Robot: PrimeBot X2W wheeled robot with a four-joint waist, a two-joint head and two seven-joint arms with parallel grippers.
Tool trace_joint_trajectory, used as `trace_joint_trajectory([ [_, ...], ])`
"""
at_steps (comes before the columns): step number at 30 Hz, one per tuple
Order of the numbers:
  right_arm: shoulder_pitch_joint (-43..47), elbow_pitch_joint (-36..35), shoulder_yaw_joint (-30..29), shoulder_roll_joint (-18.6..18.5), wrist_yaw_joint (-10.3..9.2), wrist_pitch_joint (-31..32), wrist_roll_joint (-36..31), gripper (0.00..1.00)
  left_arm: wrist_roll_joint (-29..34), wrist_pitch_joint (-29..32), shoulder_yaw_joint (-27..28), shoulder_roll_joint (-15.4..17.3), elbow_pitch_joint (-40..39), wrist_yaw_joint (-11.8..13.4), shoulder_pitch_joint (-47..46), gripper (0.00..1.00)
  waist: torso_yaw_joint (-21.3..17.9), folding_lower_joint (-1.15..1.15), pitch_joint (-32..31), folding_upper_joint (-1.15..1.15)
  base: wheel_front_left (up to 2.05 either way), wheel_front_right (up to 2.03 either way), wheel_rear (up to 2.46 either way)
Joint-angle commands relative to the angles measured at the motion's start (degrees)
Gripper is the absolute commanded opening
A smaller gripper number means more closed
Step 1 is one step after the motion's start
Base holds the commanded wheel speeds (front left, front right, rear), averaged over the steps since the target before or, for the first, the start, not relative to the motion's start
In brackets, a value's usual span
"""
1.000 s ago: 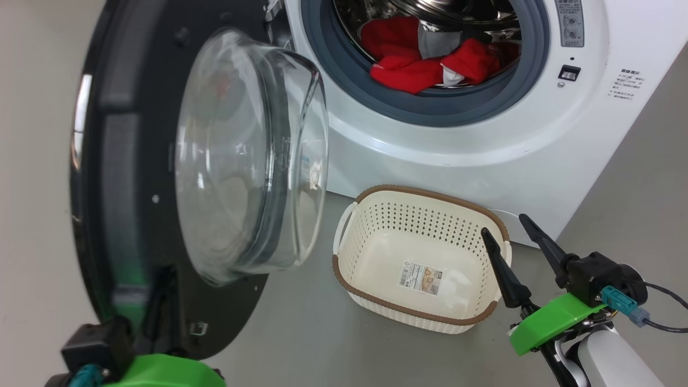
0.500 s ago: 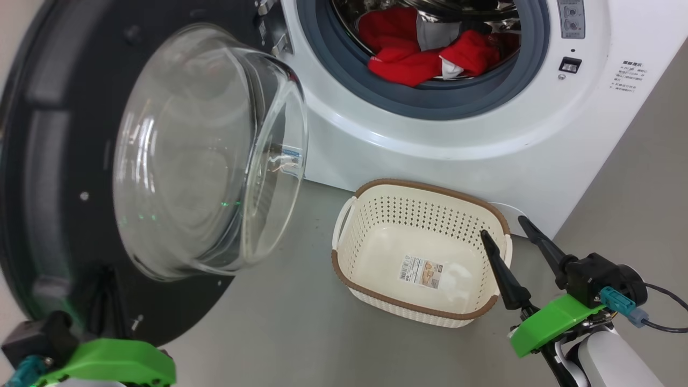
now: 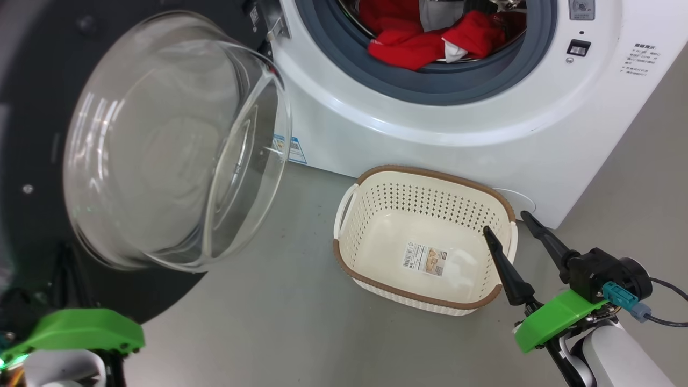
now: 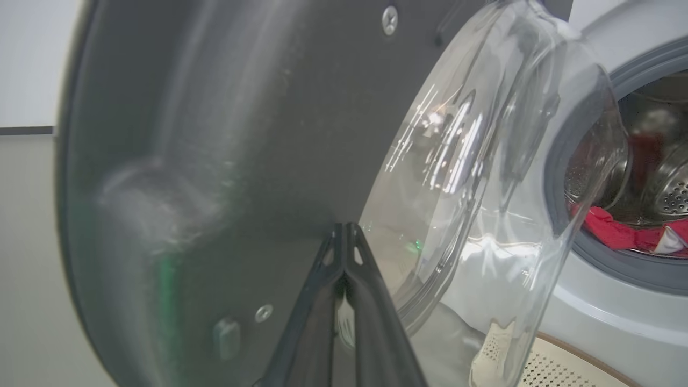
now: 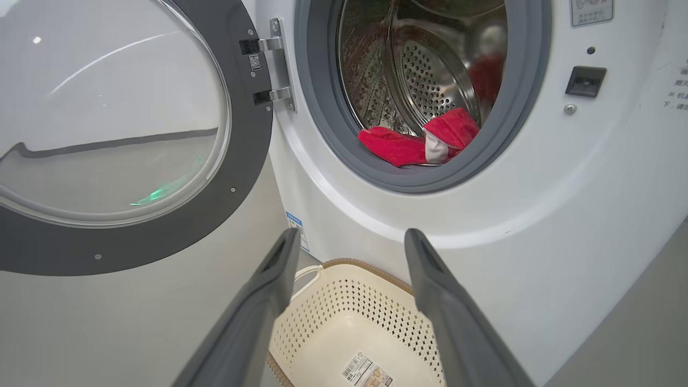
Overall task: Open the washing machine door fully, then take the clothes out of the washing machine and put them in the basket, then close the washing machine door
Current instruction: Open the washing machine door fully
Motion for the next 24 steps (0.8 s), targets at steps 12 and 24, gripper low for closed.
trace_joint_trajectory([
  [12, -1.29, -1.64, 1.72, -0.41, 0.36, -0.36, 0.58, 1.00, -1.55, -4.37, 6.91, 5.35, 7.54, -0.73, -5.67, 0.00, 0.13, 0.00, 0.20, 0.00, 0.00, 0.00, 0.00],
  [24, -1.06, -1.76, 2.60, -1.54, 0.36, -0.36, 1.22, 1.00, -1.26, -6.00, 6.24, 7.85, 16.73, -2.81, -11.80, 0.00, 0.34, 0.00, 0.01, 0.00, 0.00, 0.00, 0.00],
])
